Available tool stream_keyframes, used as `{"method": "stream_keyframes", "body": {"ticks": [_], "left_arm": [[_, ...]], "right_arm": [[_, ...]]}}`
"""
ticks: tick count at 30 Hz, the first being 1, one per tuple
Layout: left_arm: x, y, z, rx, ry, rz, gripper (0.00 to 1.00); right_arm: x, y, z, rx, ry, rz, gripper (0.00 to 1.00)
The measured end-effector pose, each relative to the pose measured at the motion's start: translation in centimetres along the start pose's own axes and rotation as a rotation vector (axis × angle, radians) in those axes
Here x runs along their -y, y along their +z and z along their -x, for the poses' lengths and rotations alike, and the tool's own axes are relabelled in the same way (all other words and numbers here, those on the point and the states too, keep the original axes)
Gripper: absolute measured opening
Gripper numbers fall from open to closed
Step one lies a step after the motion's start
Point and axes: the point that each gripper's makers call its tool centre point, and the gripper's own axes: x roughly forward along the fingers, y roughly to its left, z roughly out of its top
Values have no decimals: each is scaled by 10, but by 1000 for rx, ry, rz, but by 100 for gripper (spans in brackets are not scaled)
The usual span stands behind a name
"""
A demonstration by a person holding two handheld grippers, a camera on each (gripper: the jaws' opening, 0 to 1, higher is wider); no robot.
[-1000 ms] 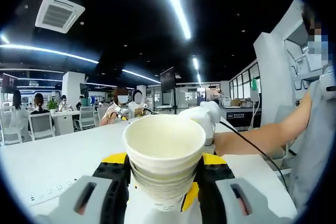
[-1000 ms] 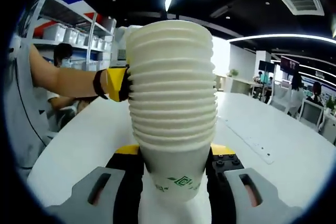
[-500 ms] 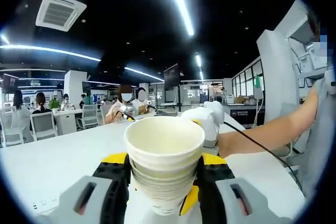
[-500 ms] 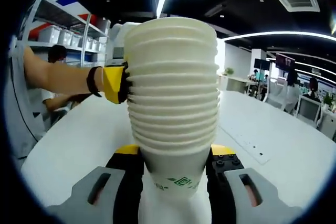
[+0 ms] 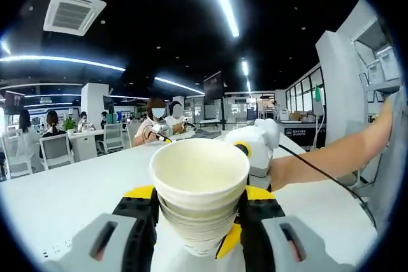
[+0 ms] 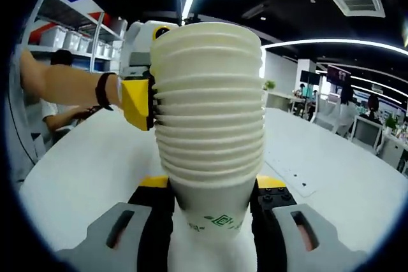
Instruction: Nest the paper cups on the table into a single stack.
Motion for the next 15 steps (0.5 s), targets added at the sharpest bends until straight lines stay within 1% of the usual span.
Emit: {"method": "stream_keyframes", "body": {"ticks": [3, 8, 15], "left_arm": [[-1, -2, -3, 23, 7, -2, 54], [-3, -7, -3, 14, 10, -11, 54], [-10, -15, 0, 19, 24, 4, 54]], "right_arm": [[-4, -3, -3, 10, -5, -23, 50], [-9, -8, -7, 10, -11, -36, 50], [-12, -12, -14, 17, -19, -41, 50]]}}
